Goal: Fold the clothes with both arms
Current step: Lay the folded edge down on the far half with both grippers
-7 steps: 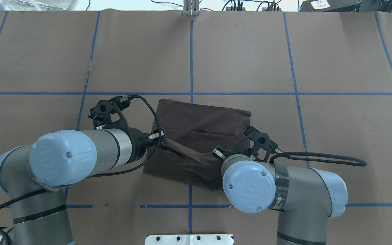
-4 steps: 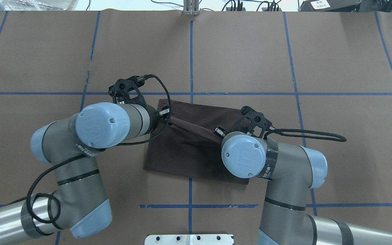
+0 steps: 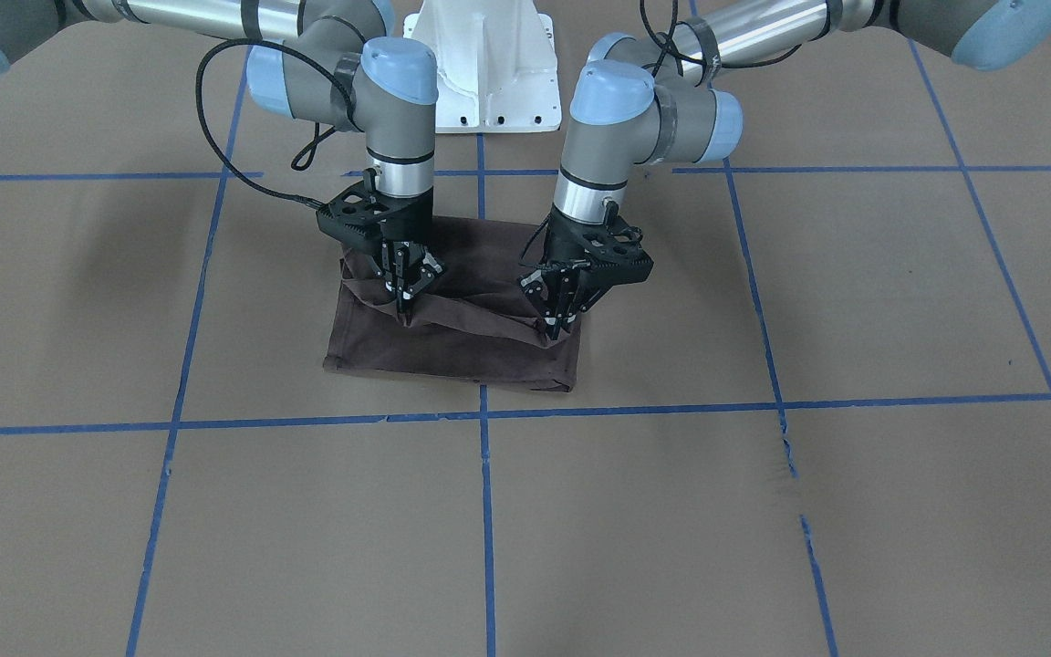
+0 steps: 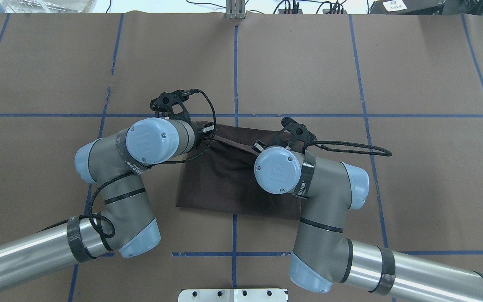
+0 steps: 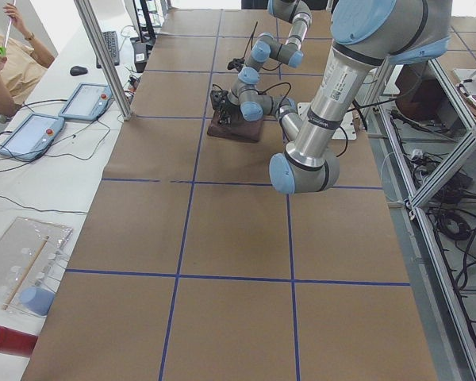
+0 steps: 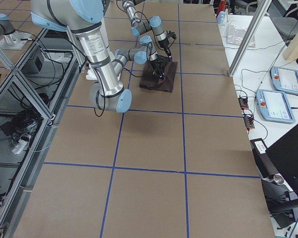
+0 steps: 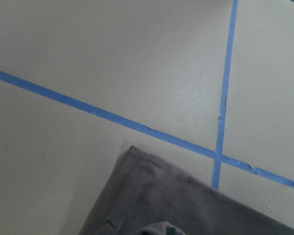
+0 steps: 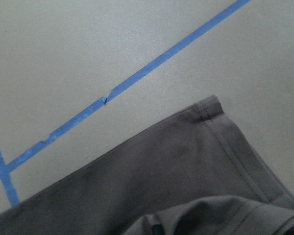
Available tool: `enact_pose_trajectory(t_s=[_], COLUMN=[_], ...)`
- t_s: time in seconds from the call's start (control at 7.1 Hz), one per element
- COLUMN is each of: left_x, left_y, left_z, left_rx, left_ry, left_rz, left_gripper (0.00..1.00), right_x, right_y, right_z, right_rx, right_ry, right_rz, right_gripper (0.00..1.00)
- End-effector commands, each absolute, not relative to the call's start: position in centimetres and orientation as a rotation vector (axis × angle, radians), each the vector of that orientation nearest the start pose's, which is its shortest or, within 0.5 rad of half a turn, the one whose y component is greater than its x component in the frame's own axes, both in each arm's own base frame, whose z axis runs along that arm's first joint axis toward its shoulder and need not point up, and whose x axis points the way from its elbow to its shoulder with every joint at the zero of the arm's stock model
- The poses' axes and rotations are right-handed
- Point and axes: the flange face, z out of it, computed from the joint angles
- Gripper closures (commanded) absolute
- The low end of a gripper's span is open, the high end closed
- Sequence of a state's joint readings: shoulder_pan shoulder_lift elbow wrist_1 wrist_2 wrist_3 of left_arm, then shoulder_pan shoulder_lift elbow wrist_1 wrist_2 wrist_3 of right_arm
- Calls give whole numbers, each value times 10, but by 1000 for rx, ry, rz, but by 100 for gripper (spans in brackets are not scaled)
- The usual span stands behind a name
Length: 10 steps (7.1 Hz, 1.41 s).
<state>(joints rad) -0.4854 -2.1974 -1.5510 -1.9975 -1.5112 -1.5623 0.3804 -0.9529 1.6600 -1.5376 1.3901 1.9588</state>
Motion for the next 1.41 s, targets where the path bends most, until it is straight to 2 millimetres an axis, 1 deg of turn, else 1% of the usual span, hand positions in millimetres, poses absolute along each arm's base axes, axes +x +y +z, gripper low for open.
enact_pose_trajectory(t_s=[0.0,0.14,0.28,0.42,0.56,0.7,0.85,0.99,1.13,1.27], left_x=[573,568,551,521,489,483,483,483,484,483], left_y=[-460,-464,-473,-484,-489,-491,-491,-491,-491,-491], left_z=[265,263,259,256,267,269,269,269,270,270], left_rx=[326,391,390,360,387,406,404,401,399,399], left_ry=[1011,991,1004,1034,1028,1023,1023,1024,1022,1024], left_rz=[-434,-315,-268,-197,-117,-102,-105,-107,-109,-110], left_gripper=[85,1,0,0,0,0,0,0,0,0], right_x=[-582,-581,-567,-549,-547,-556,-574,-588,-596,-602], right_y=[-398,-400,-417,-429,-427,-415,-393,-377,-375,-382], right_z=[262,261,260,250,240,235,229,232,247,261], right_rx=[182,226,201,156,168,177,215,262,290,303], right_ry=[-751,-735,-738,-767,-779,-785,-783,-763,-721,-682], right_rz=[746,631,613,558,526,492,450,388,336,310], right_gripper=[77,1,0,0,0,0,0,0,0,0])
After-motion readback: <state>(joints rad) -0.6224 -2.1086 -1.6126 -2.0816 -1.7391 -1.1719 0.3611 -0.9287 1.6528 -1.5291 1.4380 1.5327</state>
